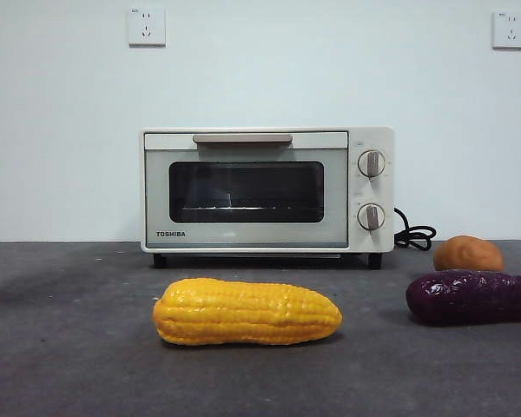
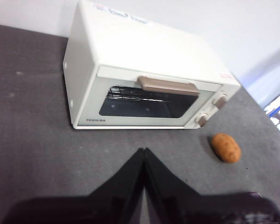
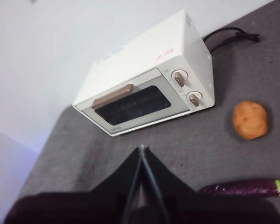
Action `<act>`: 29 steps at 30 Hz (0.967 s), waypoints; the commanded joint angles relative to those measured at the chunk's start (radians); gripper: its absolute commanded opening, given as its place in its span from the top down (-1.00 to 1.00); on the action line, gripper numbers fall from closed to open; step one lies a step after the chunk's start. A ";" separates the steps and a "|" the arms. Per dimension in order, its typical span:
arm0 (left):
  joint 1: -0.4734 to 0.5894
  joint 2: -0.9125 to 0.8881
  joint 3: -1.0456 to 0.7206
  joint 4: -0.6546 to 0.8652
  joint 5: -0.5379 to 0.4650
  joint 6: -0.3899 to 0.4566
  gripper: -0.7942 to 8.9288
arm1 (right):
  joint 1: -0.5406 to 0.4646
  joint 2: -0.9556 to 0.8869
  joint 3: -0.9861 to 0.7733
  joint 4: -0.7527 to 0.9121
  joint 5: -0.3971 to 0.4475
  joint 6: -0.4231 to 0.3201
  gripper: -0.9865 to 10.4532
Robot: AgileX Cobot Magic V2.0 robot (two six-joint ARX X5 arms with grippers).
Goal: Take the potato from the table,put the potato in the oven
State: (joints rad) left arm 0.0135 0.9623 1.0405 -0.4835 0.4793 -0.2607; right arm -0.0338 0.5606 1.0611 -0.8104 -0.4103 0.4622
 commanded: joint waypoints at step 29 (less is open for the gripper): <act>-0.193 0.812 0.768 -0.186 0.006 0.107 0.85 | 0.001 0.543 0.385 -0.322 -0.009 -0.232 0.83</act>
State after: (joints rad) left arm -0.1722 1.7596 1.8050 -0.6823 0.4847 -0.1654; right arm -0.0338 1.1023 1.4395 -1.1336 -0.4179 0.2424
